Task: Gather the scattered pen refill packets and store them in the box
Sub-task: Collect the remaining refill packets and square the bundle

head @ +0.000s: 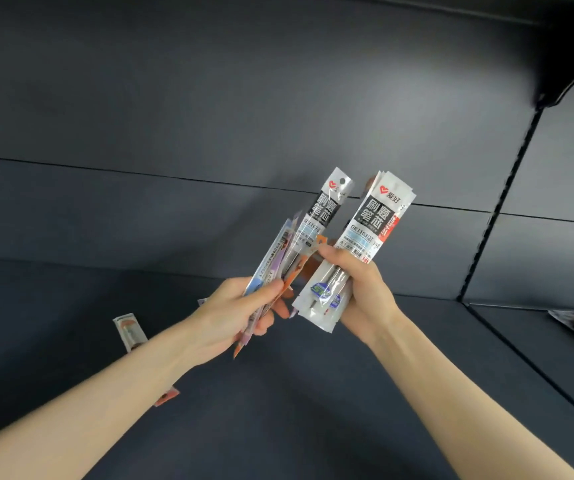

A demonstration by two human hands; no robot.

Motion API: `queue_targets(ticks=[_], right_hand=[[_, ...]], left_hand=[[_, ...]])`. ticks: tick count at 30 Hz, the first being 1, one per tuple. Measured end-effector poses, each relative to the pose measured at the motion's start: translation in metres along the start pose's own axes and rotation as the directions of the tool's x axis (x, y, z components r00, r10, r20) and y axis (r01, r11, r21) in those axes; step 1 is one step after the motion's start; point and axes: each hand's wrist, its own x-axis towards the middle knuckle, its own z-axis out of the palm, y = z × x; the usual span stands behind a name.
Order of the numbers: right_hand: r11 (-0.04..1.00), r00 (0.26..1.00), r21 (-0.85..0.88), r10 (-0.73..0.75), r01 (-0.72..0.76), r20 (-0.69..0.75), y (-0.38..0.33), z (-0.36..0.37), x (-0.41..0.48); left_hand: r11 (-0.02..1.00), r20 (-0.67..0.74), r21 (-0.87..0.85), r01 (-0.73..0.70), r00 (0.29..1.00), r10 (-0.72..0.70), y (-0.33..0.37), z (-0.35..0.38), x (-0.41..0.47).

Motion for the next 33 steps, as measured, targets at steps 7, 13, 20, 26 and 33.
queue_targets(ticks=[7,13,20,26,33], right_hand=[[0.998,0.977,-0.055,0.009,-0.021,-0.215,0.005,0.001,0.018],[0.989,0.839,0.042,-0.097,0.141,-0.535,-0.003,-0.019,0.027],[0.982,0.951,-0.158,0.046,-0.099,-0.306,0.032,-0.003,0.022],[0.986,0.989,-0.147,0.052,-0.073,-0.141,0.050,0.005,0.019],[0.997,0.964,-0.044,0.049,-0.063,-0.261,0.047,0.000,0.020]], left_hand=[[0.927,0.064,0.374,0.030,0.996,-0.058,0.008,-0.011,0.008],[0.932,-0.109,0.357,0.060,0.994,-0.022,0.011,-0.041,0.020],[0.987,-0.257,0.152,-0.053,0.962,0.091,-0.006,-0.032,0.021],[0.995,-0.236,0.039,-0.088,0.967,0.095,-0.010,-0.016,0.010],[0.999,-0.163,0.037,-0.026,0.986,0.032,-0.012,-0.016,0.012]])
